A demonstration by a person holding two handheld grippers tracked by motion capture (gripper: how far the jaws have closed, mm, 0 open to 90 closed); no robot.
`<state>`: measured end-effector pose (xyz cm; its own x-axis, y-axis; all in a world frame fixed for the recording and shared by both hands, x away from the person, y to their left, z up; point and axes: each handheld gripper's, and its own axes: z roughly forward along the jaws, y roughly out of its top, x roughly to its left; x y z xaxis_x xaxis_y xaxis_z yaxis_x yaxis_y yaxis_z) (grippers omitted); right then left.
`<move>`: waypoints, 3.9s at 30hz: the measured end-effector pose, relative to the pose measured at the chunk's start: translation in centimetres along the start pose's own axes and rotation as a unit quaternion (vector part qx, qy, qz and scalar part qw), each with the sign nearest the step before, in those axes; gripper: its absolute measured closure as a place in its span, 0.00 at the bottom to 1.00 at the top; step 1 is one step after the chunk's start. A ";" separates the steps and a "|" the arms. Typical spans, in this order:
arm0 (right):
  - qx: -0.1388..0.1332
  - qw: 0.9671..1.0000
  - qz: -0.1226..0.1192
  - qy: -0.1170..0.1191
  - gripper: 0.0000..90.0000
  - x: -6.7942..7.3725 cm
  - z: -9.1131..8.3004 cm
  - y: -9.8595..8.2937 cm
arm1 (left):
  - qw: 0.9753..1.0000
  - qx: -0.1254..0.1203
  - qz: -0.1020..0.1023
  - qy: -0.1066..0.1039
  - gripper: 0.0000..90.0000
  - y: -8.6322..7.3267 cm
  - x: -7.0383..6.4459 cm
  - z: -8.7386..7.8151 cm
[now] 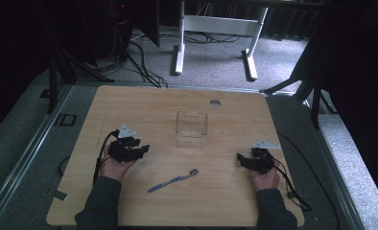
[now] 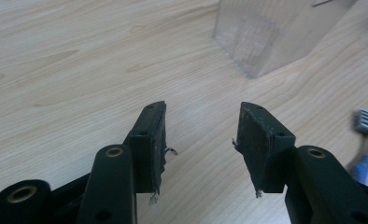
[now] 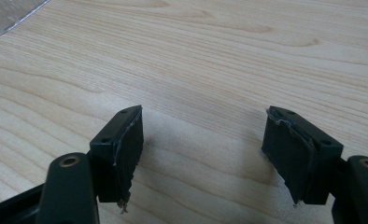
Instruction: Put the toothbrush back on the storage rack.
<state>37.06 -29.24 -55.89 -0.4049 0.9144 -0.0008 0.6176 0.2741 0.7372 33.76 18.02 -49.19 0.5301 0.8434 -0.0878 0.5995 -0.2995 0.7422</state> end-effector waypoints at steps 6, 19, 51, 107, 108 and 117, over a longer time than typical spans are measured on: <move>0.000 1.000 0.000 0.000 0.32 0.0 0.0 0.0 | 1.000 0.003 0.016 -0.008 0.59 0.7 -0.5 -0.2; 0.000 1.000 0.001 0.000 0.32 0.0 0.0 0.0 | 0.999 0.003 0.033 -0.023 0.61 2.0 -1.3 -0.6; 0.001 1.000 0.001 0.000 0.32 0.0 0.0 0.0 | 0.994 0.033 0.087 -0.060 0.64 3.5 -3.5 -0.6; 0.000 1.000 0.001 0.000 0.32 0.0 0.0 0.0 | 0.982 0.101 0.126 -0.102 0.66 6.2 -5.8 0.3; 0.000 1.000 0.001 0.000 0.32 0.0 0.0 0.0 | 0.981 0.102 0.126 -0.104 0.66 6.2 -5.8 0.3; 0.000 1.000 0.000 0.000 0.32 0.0 0.0 0.0 | 0.977 0.120 0.138 -0.106 0.66 6.5 -6.3 0.9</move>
<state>37.07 -29.22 -55.89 -0.4057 0.9140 -0.0007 0.6177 0.2748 0.7368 34.83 10.34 -44.35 0.7885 0.6120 -0.0617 0.5267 -0.6199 0.5817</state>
